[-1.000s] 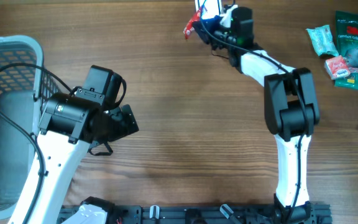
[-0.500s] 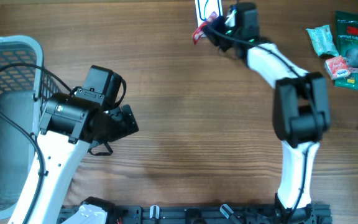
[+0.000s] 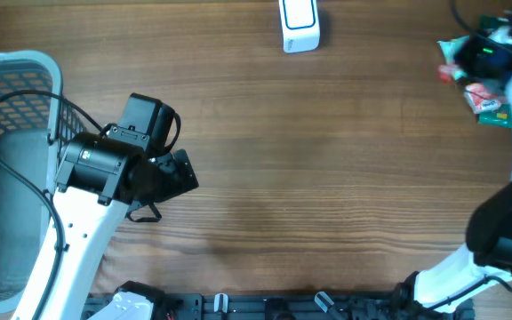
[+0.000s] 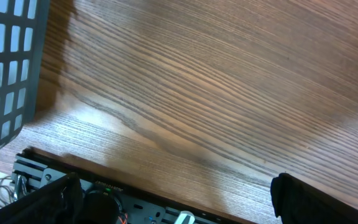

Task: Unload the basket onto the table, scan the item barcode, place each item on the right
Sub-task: 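Carry the stick to the right table edge and release it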

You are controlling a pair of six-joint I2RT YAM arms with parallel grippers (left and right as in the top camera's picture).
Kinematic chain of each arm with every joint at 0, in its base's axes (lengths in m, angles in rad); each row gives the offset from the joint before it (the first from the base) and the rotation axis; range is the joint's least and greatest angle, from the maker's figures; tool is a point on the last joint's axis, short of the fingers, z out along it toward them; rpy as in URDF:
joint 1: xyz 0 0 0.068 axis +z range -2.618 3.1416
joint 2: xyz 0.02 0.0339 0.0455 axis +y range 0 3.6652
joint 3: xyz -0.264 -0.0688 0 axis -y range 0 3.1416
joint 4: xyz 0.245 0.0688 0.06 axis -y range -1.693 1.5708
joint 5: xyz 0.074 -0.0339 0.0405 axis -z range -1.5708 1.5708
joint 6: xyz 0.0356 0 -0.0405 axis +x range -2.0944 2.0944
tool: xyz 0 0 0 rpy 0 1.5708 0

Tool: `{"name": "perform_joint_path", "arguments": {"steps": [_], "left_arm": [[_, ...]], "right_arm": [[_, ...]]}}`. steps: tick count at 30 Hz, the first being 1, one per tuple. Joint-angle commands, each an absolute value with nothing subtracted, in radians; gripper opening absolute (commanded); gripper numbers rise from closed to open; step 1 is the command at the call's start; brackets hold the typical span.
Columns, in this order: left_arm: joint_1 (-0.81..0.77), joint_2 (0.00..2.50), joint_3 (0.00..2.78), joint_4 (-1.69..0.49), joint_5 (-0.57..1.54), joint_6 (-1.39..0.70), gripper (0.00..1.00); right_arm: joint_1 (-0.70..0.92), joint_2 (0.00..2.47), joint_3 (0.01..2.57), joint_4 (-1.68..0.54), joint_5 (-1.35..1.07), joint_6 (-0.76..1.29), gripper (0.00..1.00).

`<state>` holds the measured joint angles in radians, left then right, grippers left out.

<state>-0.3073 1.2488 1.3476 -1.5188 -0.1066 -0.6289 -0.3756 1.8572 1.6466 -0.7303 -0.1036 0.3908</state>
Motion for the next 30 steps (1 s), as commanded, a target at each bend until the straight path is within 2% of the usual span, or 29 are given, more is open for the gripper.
{"name": "perform_joint_path", "arguments": {"steps": [1, 7, 8, 9, 10, 11, 12, 13, 16, 25, 30], "left_arm": [[-0.304, 1.242, 1.349, -1.519, -0.109, -0.613, 1.00], [-0.304, 1.242, 1.349, -1.519, -0.109, -0.613, 1.00], [-0.304, 1.242, 1.349, -1.519, -0.109, -0.613, 1.00], [-0.304, 1.242, 1.349, -1.519, -0.109, -0.613, 1.00], [-0.304, 1.242, 1.349, -1.519, -0.109, -0.613, 1.00], [-0.304, 1.242, 1.349, -1.519, -0.109, -0.613, 1.00], [-0.304, 1.242, 1.349, -1.519, -0.109, -0.613, 1.00], [-0.304, 1.242, 1.349, -1.519, -0.109, -0.613, 1.00], [-0.304, 1.242, 1.349, -1.519, -0.109, -0.613, 1.00], [-0.304, 1.242, 1.349, -1.519, -0.109, -0.613, 1.00], [-0.304, 1.242, 1.349, -1.519, -0.109, -0.613, 1.00]], "right_arm": [[-0.498, 1.955, 1.608, -0.672, 0.001, 0.128, 0.05], [-0.582, 2.106, 1.608, -0.670, -0.014, 0.103, 0.05], [-0.582, 2.128, 1.608, -0.672, -0.010, 0.105, 0.09], [-0.582, 2.138, 1.608, -0.676, -0.011, 0.106, 0.22], [-0.582, 2.141, 1.608, -0.683, -0.011, 0.108, 0.51], [-0.582, 2.141, 1.609, -0.688, -0.011, 0.111, 0.66], [-0.582, 2.133, 1.610, -0.695, -0.010, 0.123, 0.87], [-0.582, 2.101, 1.615, -0.708, -0.010, 0.161, 1.00], [-0.580, 2.037, 1.627, -0.733, -0.011, 0.176, 1.00], [-0.479, 1.573, 1.627, -0.835, -0.166, 0.213, 1.00], [-0.390, 1.307, 1.627, -0.890, -0.389, 0.213, 1.00]]}}
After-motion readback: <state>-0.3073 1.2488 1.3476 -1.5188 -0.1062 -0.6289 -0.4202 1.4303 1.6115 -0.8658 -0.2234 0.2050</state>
